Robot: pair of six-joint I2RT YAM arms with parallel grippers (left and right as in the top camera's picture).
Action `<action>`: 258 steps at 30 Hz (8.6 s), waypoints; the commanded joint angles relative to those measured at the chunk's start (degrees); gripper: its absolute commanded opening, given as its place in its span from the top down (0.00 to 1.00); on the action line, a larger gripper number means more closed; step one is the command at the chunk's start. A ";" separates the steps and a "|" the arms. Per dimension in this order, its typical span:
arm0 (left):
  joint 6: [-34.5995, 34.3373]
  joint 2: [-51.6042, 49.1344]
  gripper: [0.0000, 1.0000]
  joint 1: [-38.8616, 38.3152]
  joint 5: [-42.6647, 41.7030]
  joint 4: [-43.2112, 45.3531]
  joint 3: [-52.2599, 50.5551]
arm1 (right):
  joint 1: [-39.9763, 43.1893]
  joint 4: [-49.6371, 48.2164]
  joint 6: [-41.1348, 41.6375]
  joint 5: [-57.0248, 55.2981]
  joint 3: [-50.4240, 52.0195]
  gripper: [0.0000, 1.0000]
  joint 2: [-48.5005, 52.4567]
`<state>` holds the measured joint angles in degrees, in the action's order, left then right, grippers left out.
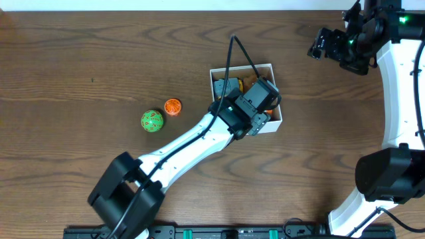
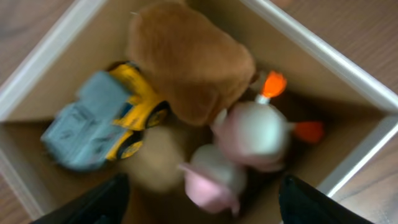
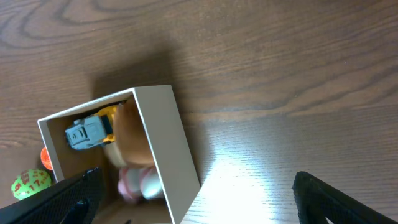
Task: Pack container
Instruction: 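Carry the pink figure right into the box and release, then lower the left gripper onto the green numbered ball and grasp, then carry the green ball into the box and release, then grasp the orange spiky ball with the left gripper, then carry the orange ball into the box and release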
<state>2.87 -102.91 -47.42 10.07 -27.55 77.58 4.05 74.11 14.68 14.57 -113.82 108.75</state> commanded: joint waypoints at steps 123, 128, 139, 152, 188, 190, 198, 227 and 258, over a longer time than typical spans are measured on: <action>-2.19 5.05 0.04 15.47 -5.31 -23.08 12.57 | -0.37 0.02 -0.15 -1.29 0.37 0.01 0.39; -6.60 4.92 0.04 23.50 -1.46 -28.96 12.22 | -0.37 0.04 -0.15 -1.29 0.37 0.01 0.39; -9.84 -8.48 0.04 39.54 -17.27 -26.71 11.06 | -0.37 0.00 -0.13 -1.27 0.37 0.01 0.39; -9.60 -17.97 0.04 38.95 -17.40 -24.63 11.04 | -0.37 -0.17 -0.13 -1.27 0.37 0.01 0.39; -7.85 -21.92 0.48 36.83 -16.92 -22.93 11.06 | -0.37 -0.81 -0.15 -1.27 0.37 0.01 0.39; -7.85 -21.68 0.53 36.83 -16.92 -23.71 11.15 | -0.37 -0.81 -0.15 -1.27 0.37 0.01 0.39; -7.87 -16.61 0.59 36.79 -16.92 -31.87 15.85 | -0.37 -0.81 -0.15 -1.27 0.37 0.01 0.39; -8.11 -15.17 0.64 10.69 -16.06 -12.57 19.82 | -0.37 -0.59 -0.15 -1.27 0.37 0.01 0.39; -10.91 31.85 0.02 30.84 3.10 -33.88 19.93 | -0.57 -7.69 -17.81 6.36 0.24 0.02 -18.32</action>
<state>-6.17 -74.76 -20.36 9.65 -58.89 97.19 4.03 65.93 1.80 16.73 -113.16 97.25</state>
